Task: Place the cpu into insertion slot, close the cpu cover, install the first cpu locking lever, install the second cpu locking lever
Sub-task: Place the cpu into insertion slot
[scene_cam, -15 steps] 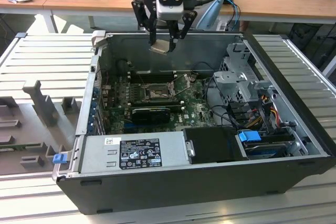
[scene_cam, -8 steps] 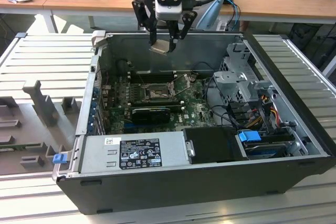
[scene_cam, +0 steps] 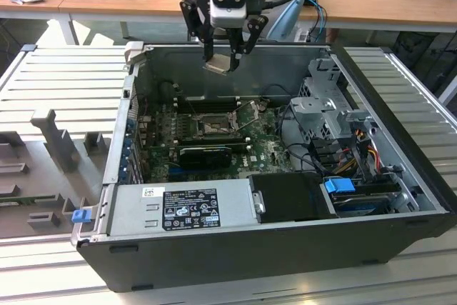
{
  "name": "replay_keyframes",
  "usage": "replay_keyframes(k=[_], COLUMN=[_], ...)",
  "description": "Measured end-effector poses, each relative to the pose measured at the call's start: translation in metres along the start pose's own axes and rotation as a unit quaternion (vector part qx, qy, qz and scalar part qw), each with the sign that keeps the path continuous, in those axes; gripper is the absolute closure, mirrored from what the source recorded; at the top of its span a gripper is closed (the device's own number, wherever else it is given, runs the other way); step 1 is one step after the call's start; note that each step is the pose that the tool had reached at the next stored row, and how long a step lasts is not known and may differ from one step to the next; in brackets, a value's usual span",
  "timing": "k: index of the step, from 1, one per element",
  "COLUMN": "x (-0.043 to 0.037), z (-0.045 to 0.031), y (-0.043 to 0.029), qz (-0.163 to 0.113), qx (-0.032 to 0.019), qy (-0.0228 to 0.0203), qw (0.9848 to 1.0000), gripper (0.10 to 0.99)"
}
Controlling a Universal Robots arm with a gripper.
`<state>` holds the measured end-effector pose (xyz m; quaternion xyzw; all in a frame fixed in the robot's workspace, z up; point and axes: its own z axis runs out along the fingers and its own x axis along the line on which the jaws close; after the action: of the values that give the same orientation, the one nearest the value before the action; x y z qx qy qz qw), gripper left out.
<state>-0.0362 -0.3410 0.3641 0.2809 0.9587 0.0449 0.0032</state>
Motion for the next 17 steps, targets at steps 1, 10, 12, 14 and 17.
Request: replay_keyframes(k=[1, 10, 12, 14, 17], x=[0.0000, 0.0000, 0.0000, 0.0000, 0.0000], z=[0.0000, 0.0005, 0.0006, 0.0008, 0.0011], y=[0.0000, -0.0001, 0.0000, 0.0000, -0.0001], qz=[0.002, 0.018, 0.021, 0.026, 0.052], qx=[0.0000, -0.0003, -0.0004, -0.0005, -0.0010], qy=[-0.0001, -0.0016, -0.0018, -0.0023, -0.0046], qw=[1.0000, 0.9998, 0.9998, 0.9997, 0.9986], gripper=[0.561, 0.561, 0.561, 0.561, 0.561])
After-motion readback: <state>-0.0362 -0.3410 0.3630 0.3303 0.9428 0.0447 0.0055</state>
